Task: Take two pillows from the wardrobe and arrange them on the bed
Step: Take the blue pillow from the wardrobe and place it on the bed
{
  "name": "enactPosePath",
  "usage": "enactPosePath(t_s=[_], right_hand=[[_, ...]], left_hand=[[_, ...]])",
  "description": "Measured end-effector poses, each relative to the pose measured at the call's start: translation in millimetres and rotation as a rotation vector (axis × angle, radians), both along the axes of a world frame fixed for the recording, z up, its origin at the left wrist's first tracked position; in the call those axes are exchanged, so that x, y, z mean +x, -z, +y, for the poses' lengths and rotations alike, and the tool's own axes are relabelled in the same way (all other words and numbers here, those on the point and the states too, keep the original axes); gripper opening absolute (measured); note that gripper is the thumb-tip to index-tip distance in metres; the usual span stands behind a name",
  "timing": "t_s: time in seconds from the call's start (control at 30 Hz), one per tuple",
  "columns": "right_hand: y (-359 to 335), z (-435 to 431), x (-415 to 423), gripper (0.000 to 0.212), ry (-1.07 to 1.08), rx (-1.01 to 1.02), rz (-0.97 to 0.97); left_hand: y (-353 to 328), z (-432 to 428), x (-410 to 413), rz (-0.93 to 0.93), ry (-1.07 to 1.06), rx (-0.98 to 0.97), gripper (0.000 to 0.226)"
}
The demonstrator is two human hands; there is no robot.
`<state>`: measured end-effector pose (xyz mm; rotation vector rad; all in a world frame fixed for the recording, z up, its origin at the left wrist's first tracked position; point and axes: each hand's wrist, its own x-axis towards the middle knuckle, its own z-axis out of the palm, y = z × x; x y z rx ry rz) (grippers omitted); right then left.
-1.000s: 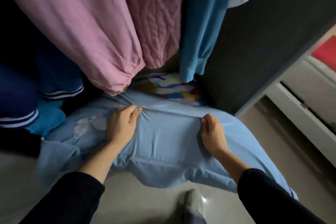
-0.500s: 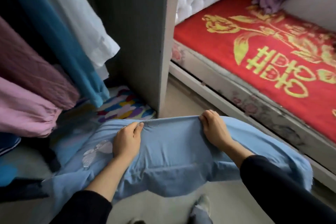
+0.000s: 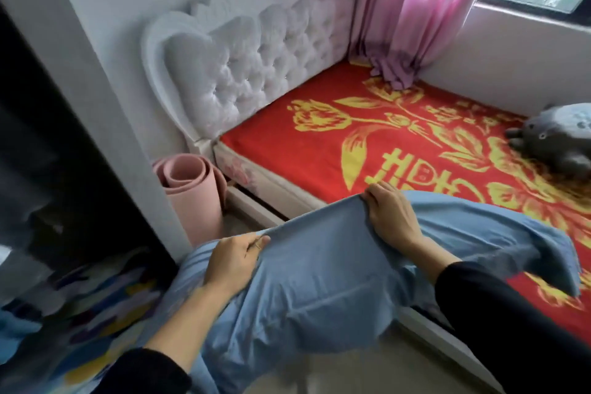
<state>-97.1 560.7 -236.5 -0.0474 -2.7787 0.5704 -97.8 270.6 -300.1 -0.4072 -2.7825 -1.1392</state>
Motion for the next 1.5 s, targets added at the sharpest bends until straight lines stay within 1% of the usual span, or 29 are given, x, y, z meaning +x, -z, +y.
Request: enactPosePath(t_s=[0.03,0.13,0.17,0.27,0.4,0.57,0.7,0.8,0.87,0.93,1.0,1.1,1.17,1.23,1.3,1.37,1.43,1.47,1.5], right_hand=[[-5.7,13.3,-22.5,0.023,0.004,0.008,0.004],[-17.7,45.6,-89.5,0.023,0.026,0.068,0.012],[-19.3,56.0,-110.8,0.021,0.053,0.100,0.013],[-25.6,81.3,-175.1,0.019,0.131,0.156,0.025],[-32.1,108.2,-268.3,0.018,0.219,0.210,0.029],[-28.1,123.7,-394.8,0.020,0.319,0.046,0.014],[-15.2,140.4,-505.0,0.019,0.264,0.003,0.022],[3.0,148.0,-591.9,0.020,0.227,-0.035,0.006],[20.8,151.7,-642.9,0.017,0.233,-0.052,-0.009],[41.8,156.7,-689.4,0.017,0.230,-0.062,-0.033],[70.5,161.7,-727.7,0.017,0.234,-0.059,-0.062],[123.5,166.3,-766.6,0.018,0.262,-0.078,-0.124],[161.5,167.2,-779.8,0.017,0.267,-0.088,-0.191],[197.7,170.7,-779.8,0.016,0.282,-0.105,-0.282],[227.4,180.1,-769.2,0.017,0.388,-0.161,-0.355],[248.3,188.5,-748.6,0.020,0.536,-0.269,-0.415],[263.5,186.6,-725.9,0.022,0.628,-0.369,-0.479],[269.6,182.5,-715.9,0.032,0.660,-0.408,-0.518],[274.7,177.2,-708.0,0.048,0.711,-0.446,-0.559]], left_hand=[[-2.4,14.3,-21.0,-0.010,0.003,0.015,0.028],[-4.9,54.8,-86.2,-0.049,0.019,0.046,0.040],[-4.7,66.3,-107.5,-0.059,0.020,0.057,0.039],[-9.2,99.0,-173.1,-0.061,-0.005,0.152,0.028],[-21.5,134.8,-259.4,-0.042,-0.024,0.224,0.037],[-33.3,163.0,-373.2,0.121,-0.061,0.244,0.039],[-27.1,181.3,-471.9,0.185,-0.118,0.242,0.028],[-8.7,195.8,-547.7,0.149,-0.160,0.257,0.025],[10.6,202.2,-592.2,0.091,-0.180,0.232,0.032],[30.0,207.7,-628.8,0.008,-0.159,0.219,0.038],[55.7,212.2,-658.3,-0.072,-0.103,0.192,0.037],[106.3,216.9,-689.4,-0.121,0.025,0.018,0.032],[144.7,221.4,-704.1,-0.250,0.137,-0.143,0.031],[178.7,224.2,-717.0,-0.383,0.297,-0.304,0.031],[199.3,226.6,-735.9,-0.438,0.399,-0.357,0.037],[209.2,228.1,-763.4,-0.424,0.380,-0.369,0.050],[214.5,229.0,-796.1,-0.406,0.309,-0.385,0.062],[216.1,229.9,-813.0,-0.421,0.279,-0.394,0.068],[217.3,230.5,-828.7,-0.455,0.244,-0.404,0.075]])
